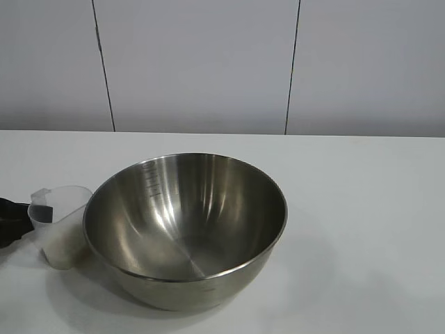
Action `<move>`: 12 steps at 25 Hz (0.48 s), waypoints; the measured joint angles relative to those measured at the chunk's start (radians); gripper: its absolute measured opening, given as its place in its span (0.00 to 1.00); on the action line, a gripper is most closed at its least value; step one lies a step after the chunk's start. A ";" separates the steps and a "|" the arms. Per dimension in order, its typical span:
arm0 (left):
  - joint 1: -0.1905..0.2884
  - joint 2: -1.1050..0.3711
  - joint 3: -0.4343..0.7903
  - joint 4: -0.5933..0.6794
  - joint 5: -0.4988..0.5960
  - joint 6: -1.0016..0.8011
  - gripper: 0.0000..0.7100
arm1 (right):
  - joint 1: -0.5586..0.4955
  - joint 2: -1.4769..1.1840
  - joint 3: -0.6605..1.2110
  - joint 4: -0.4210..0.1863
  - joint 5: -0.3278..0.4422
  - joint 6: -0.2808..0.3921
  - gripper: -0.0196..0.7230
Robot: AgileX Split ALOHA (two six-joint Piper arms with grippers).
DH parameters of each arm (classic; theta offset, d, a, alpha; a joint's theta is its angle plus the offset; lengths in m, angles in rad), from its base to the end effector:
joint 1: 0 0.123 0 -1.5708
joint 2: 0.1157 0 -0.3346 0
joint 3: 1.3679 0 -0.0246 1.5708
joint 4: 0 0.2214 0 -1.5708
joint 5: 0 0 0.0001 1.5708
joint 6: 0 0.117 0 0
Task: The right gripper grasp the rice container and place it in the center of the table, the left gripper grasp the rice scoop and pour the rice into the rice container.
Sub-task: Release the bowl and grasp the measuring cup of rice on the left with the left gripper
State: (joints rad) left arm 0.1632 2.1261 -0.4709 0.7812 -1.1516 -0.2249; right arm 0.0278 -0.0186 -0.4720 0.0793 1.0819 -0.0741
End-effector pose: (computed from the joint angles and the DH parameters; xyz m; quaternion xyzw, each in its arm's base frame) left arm 0.3174 -0.0240 0.1162 0.1642 0.8220 -0.2223 0.4980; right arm -0.0590 0.0065 0.2406 -0.0456 0.8592 0.0278 0.5088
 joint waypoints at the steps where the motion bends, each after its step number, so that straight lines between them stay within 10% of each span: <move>1: 0.000 -0.009 0.000 0.001 0.000 0.000 0.42 | 0.000 0.000 0.000 0.000 0.000 0.000 0.59; 8: 0.000 -0.034 0.000 0.014 0.000 0.002 0.39 | 0.000 0.000 0.000 0.000 -0.001 0.000 0.59; 12: 0.000 -0.034 0.000 0.021 0.000 0.000 0.10 | 0.000 0.000 0.000 0.000 0.000 0.000 0.59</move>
State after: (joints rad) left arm 0.1632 2.0919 -0.4709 0.8027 -1.1515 -0.2246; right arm 0.0278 -0.0186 -0.4720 0.0793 1.0816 -0.0741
